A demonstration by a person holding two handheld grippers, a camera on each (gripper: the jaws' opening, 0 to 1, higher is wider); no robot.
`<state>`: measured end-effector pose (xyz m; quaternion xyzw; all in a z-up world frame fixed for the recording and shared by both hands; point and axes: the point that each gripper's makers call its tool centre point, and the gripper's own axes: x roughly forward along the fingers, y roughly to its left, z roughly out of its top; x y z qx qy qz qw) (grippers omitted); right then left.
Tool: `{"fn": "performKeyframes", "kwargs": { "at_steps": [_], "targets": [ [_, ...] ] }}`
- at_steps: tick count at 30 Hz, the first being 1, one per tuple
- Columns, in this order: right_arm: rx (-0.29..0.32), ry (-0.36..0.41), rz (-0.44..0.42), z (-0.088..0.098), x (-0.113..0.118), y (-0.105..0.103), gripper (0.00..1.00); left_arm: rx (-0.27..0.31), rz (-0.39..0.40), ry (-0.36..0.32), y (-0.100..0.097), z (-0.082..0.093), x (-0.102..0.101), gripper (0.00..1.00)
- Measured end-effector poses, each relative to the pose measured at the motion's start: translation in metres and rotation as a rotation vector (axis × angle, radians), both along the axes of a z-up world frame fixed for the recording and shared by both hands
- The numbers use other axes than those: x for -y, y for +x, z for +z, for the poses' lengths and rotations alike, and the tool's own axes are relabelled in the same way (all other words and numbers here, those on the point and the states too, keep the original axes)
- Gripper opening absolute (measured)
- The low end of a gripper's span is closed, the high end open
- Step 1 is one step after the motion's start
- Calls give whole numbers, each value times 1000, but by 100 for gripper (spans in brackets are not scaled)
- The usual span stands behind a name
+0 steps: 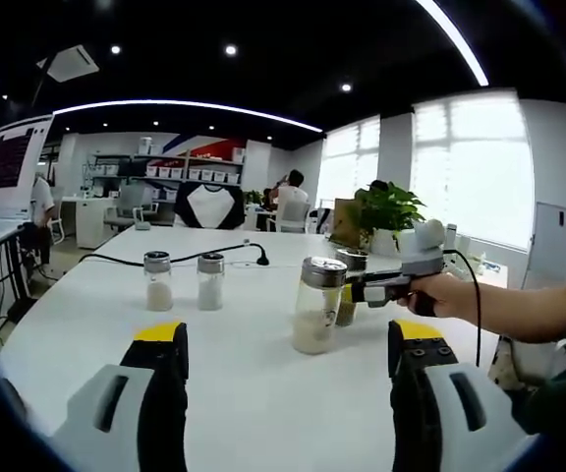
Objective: Rotate the seasoning bottle until the label or dispensing opening points toward the visible target arrow and the bottle remains upright within the marked orientation range
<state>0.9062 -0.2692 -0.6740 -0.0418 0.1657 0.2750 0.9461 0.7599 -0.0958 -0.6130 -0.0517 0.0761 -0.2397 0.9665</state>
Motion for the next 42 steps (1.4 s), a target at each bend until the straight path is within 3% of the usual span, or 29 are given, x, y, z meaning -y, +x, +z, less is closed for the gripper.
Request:
{"fn": "performKeyframes", "kwargs": {
  "at_steps": [34,42],
  "targets": [
    [-11,7,-71,-3,9,-42,41,-3,-5,-2,-2,-3,1,88],
    [0,5,-90,-3,12,-43,41,-6,-5,-5,-3,-3,0,87]
  ]
}}
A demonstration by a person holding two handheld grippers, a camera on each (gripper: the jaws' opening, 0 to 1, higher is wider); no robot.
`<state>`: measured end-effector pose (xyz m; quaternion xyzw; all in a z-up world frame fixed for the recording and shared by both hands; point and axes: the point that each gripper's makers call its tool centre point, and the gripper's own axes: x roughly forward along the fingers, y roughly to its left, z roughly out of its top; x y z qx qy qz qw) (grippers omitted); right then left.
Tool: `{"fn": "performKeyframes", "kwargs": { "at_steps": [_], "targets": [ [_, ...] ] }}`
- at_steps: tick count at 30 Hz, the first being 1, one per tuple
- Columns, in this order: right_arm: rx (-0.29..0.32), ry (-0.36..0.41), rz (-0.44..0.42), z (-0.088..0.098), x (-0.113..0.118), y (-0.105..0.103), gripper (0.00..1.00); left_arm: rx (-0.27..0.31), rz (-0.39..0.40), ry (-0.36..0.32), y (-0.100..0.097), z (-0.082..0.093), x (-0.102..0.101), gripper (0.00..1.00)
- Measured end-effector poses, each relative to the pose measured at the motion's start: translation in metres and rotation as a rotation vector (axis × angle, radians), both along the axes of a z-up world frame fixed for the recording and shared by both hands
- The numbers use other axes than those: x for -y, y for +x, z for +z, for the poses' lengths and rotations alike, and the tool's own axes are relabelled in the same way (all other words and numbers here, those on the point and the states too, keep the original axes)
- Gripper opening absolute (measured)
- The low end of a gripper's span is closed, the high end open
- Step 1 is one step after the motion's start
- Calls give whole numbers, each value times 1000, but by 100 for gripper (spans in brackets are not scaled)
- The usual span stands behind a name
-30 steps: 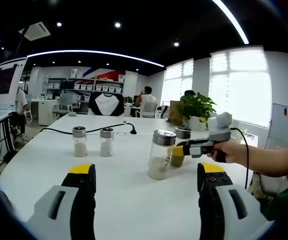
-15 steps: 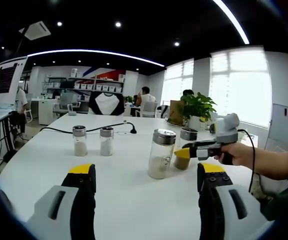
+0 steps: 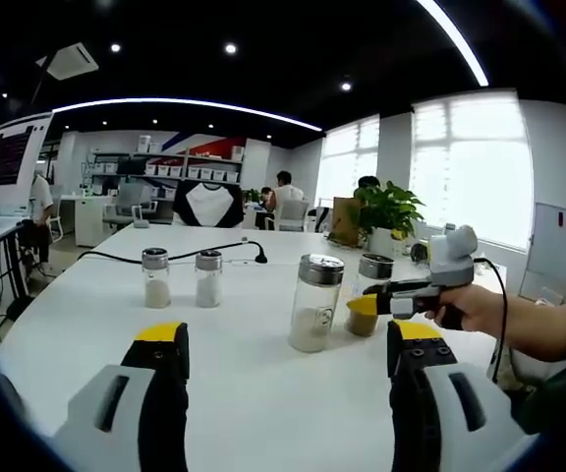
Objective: Rotate the seasoning bottle until the label or dispensing opening points toward the visible target arrow and the bottle remains upright within the marked orientation range
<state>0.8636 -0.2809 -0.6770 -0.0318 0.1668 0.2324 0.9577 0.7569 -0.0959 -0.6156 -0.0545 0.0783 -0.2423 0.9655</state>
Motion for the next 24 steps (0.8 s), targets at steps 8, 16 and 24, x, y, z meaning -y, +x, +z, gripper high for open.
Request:
{"fn": "performKeyframes", "kwargs": {
  "at_steps": [8,16,24],
  "targets": [
    [2,-2,4,-1,0,0,41,1,4,4,1,0,-2,87],
    [-2,3,2,-2,1,-1,41,-1,3,4,1,0,-1,87],
    [-7,12,-6,-3,1,-1,41,-3,5,5,2,-1,-2,87]
  ]
}}
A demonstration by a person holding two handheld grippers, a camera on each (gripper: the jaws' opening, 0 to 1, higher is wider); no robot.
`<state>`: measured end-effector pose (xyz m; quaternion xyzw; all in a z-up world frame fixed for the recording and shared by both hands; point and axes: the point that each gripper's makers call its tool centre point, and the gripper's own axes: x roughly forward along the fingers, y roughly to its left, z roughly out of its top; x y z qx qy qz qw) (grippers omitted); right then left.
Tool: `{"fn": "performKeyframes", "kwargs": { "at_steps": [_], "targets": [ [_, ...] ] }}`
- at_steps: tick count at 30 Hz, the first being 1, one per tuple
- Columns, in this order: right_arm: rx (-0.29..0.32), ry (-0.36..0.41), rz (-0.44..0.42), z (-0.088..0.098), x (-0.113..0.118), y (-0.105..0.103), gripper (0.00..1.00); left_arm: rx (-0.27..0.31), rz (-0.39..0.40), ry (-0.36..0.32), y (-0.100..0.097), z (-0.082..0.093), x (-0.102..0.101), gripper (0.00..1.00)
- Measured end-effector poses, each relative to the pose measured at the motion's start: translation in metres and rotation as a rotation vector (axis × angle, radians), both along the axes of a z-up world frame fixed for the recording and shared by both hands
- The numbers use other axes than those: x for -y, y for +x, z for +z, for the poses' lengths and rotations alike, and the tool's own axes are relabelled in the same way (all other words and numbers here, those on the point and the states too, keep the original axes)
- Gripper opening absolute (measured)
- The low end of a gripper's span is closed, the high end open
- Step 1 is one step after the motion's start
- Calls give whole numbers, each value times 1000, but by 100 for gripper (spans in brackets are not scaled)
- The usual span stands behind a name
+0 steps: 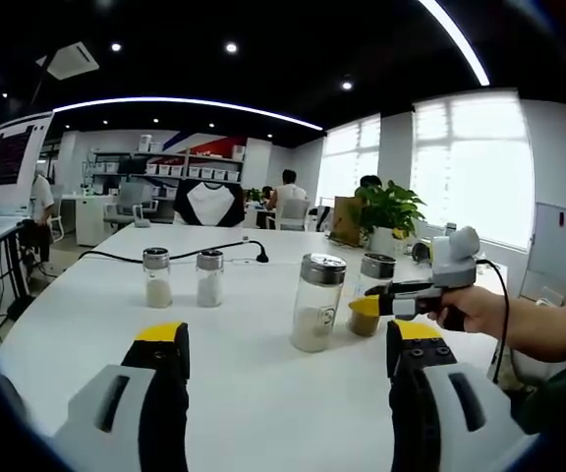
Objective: Rotate the seasoning bottle until the label or dispensing opening points toward the visible target arrow and the bottle remains upright within the marked orientation range
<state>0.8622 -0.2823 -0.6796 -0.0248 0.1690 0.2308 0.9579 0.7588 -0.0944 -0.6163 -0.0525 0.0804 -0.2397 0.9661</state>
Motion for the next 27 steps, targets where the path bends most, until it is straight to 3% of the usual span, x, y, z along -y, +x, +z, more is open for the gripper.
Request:
{"fn": "performKeyframes", "kwargs": {
  "at_steps": [27],
  "targets": [
    [-7,-8,42,0,-1,-3,40,-4,3,2,1,0,-1,87]
  ]
}}
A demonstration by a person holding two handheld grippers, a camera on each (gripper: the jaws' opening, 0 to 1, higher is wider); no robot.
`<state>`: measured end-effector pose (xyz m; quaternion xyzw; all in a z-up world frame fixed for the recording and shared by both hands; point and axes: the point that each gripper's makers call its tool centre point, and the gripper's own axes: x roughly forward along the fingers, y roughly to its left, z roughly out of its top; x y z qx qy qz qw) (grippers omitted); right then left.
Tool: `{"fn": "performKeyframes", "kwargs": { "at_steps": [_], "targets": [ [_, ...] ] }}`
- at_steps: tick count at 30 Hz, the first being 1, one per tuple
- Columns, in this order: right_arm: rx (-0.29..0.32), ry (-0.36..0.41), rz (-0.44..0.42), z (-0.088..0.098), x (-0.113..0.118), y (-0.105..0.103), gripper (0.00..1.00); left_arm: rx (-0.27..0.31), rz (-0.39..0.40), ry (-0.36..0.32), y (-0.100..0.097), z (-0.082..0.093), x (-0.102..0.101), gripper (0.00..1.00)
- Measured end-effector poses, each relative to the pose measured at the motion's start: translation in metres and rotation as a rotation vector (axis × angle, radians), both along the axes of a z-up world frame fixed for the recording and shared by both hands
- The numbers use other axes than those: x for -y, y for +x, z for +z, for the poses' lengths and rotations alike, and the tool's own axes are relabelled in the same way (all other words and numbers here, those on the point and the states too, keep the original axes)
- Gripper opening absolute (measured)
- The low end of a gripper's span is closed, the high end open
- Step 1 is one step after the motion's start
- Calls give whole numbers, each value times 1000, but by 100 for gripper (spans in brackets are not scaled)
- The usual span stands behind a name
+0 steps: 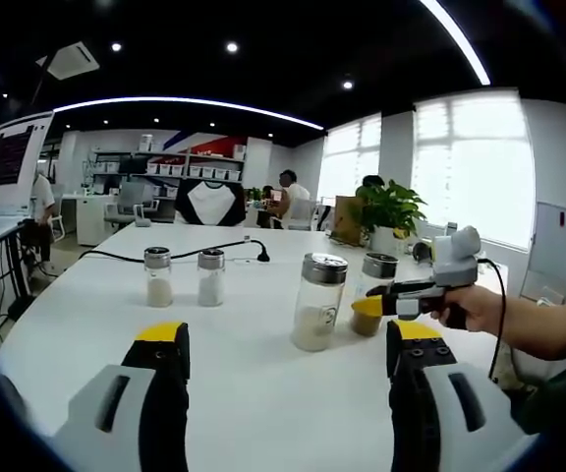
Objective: Rotate the seasoning bottle until the label or dispensing opening points toward the visible target arrow and the bottle remains upright within the marked orientation range
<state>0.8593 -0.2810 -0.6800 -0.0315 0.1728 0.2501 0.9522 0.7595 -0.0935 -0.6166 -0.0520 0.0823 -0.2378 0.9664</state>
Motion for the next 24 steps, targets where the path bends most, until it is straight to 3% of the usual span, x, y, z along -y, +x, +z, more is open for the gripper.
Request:
{"fn": "performKeyframes", "kwargs": {
  "at_steps": [24],
  "targets": [
    [-27,-3,138,-1,-2,1,40,-1,1,1,0,0,-1,87]
  ]
}}
